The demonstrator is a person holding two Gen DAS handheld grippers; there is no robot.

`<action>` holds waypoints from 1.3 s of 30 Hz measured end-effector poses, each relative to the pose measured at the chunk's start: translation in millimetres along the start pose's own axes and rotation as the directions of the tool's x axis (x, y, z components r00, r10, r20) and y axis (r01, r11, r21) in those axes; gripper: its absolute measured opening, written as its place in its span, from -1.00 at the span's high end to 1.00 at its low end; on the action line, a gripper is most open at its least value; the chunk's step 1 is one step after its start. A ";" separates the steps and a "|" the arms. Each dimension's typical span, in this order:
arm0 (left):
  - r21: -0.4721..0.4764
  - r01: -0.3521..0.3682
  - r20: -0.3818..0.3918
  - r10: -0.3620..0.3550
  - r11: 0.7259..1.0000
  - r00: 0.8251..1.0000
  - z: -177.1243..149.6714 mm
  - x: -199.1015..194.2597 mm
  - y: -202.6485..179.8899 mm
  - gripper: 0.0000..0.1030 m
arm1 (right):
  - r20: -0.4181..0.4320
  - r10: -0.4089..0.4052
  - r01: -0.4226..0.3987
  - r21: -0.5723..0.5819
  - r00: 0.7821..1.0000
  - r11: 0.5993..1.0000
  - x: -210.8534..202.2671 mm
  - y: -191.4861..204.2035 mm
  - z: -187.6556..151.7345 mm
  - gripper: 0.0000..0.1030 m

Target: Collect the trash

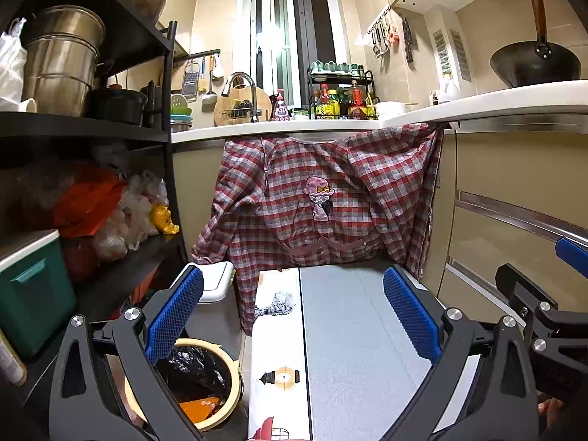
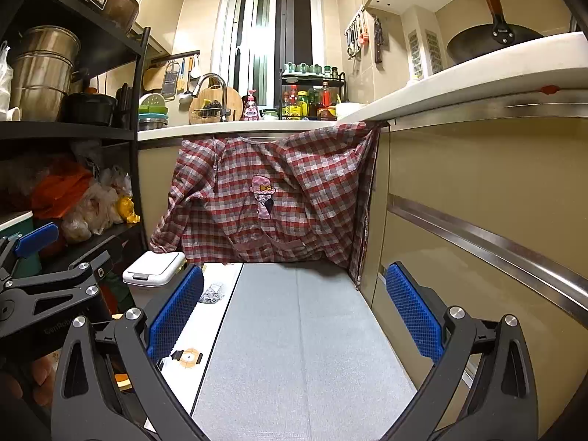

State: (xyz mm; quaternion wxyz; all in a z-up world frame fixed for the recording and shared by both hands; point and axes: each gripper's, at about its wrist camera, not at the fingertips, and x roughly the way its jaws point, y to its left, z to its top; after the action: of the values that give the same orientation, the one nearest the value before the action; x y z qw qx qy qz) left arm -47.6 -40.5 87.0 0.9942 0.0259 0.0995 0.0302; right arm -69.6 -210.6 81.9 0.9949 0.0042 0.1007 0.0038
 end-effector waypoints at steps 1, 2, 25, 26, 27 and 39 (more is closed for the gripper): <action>-0.001 0.000 0.001 0.000 1.000 1.000 0.4 -0.2 0.3 -0.85 | 0.002 -0.001 0.001 0.000 1.000 1.000 -0.5 0.9 -0.1 -0.90; -0.001 0.002 0.002 -0.002 1.000 1.000 0.7 -0.6 0.1 -0.85 | 0.002 -0.002 0.002 0.000 1.000 1.000 -1.2 1.5 0.0 -0.90; 0.004 0.010 0.002 -0.010 1.000 1.000 2.9 -2.4 -3.3 -0.85 | 0.002 0.004 -0.004 -0.001 1.000 1.000 -2.6 -5.0 2.2 -0.90; 0.005 0.010 0.002 -0.010 1.000 1.000 2.9 -2.5 -3.7 -0.85 | 0.001 0.006 -0.006 -0.001 1.000 1.000 -1.7 -5.4 2.2 -0.90; 0.003 0.011 0.003 -0.011 1.000 1.000 2.7 -2.5 -3.2 -0.85 | 0.001 0.006 -0.006 -0.002 1.000 1.000 -0.9 -5.8 2.3 -0.90; -0.013 0.015 -0.019 -0.015 1.000 1.000 0.5 3.0 7.5 -0.85 | -0.004 0.013 -0.013 -0.002 1.000 1.000 0.8 -12.2 2.0 -0.90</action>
State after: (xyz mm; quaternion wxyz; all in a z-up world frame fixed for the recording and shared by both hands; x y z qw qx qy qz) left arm -45.0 -32.8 87.3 0.9936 0.0183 0.1090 0.0238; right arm -68.4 -222.8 83.6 0.9947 0.0038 0.1027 0.0102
